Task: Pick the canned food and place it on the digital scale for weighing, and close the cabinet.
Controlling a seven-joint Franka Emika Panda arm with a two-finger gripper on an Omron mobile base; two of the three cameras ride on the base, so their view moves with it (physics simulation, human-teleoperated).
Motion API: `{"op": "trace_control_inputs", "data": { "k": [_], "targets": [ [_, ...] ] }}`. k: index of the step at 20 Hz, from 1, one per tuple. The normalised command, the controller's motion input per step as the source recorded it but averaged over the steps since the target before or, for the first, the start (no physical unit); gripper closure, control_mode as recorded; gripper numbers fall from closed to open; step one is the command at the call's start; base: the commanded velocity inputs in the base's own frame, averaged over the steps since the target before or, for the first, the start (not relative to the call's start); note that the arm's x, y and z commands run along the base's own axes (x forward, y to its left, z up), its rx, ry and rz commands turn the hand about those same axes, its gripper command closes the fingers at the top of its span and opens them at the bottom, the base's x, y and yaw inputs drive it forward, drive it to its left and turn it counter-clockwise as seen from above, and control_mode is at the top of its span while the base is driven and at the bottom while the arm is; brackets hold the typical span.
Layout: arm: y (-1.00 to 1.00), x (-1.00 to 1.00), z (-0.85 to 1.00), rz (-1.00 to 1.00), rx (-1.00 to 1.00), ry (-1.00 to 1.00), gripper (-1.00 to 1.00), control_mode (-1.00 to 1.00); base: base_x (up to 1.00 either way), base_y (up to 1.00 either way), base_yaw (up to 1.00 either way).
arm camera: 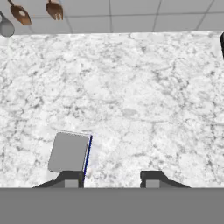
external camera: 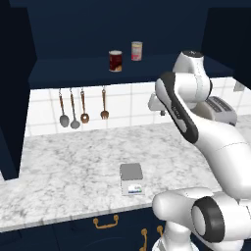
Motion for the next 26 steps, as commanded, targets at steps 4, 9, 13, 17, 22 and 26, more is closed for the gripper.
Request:
{"op": "trace_control_inputs", "data": {
  "k": [4, 9, 13, 17, 22, 26],
  "targets": [
    [0.25, -0.65, 0.00, 0.02, 0.00, -0.19, -1.00, -1.00, 0.00, 0.00, 0.00],
    [0.41, -0.72, 0.38, 0.07, 0.00, -0.28, -1.00, -1.00, 0.00, 0.00, 0.00],
    [0.34, -0.42, 0.76, 0.04, 0.00, -0.23, -1.00, -1.00, 0.00, 0.00, 0.00],
    [0.33, -0.22, 0.67, 0.00, -0.04, -0.28, -1.00, -1.00, 0.00, 0.00, 0.00],
    [0.19, -0.03, 0.67, 0.01, 0.00, -0.20, -1.00, -1.00, 0.00, 0.00, 0.00],
    [0.08, 0.00, 0.55, 0.04, 0.00, -0.13, -1.00, -1.00, 0.00, 0.00, 0.00]
  ]
}}
